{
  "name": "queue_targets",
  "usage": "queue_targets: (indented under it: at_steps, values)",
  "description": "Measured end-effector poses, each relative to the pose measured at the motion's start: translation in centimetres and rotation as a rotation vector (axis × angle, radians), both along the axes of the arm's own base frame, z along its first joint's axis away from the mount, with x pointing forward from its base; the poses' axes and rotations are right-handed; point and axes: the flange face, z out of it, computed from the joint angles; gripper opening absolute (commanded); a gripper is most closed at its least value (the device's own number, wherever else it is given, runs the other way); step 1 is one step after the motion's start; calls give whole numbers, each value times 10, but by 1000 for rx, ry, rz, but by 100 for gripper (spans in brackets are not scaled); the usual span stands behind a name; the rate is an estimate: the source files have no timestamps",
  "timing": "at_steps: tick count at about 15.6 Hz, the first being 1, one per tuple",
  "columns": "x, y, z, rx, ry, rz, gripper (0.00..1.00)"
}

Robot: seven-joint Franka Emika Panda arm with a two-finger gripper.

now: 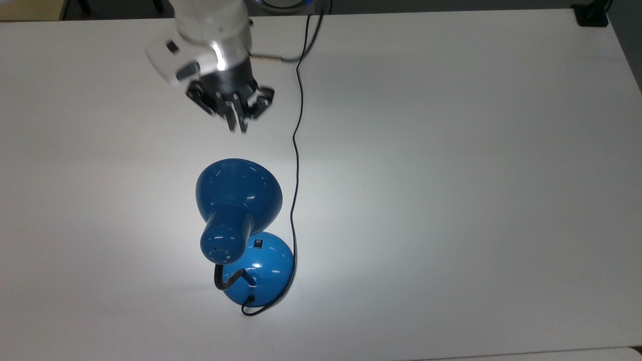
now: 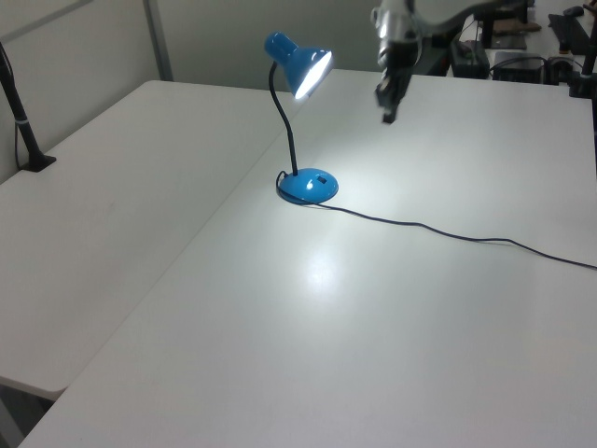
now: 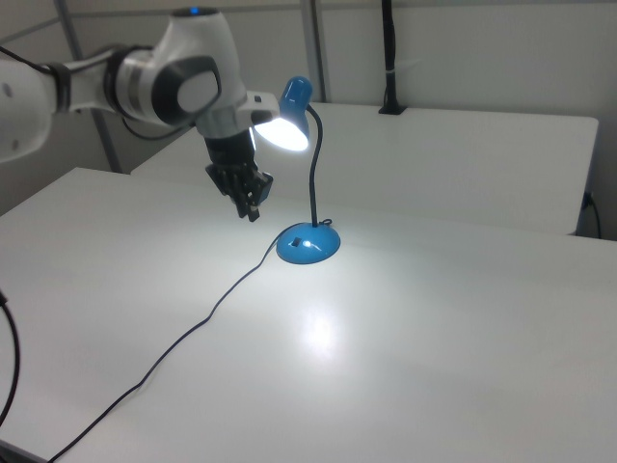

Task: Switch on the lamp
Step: 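Lift the gripper up and away from the lamp base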

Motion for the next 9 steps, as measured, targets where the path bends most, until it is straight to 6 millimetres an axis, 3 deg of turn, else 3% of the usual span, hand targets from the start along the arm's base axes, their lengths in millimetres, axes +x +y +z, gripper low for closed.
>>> queue_targets:
  at_steps: [4,9]
  values:
    - [-37,-30,39,-27,75,-3,100]
    - [-51,-41,48,-22,124,26,100]
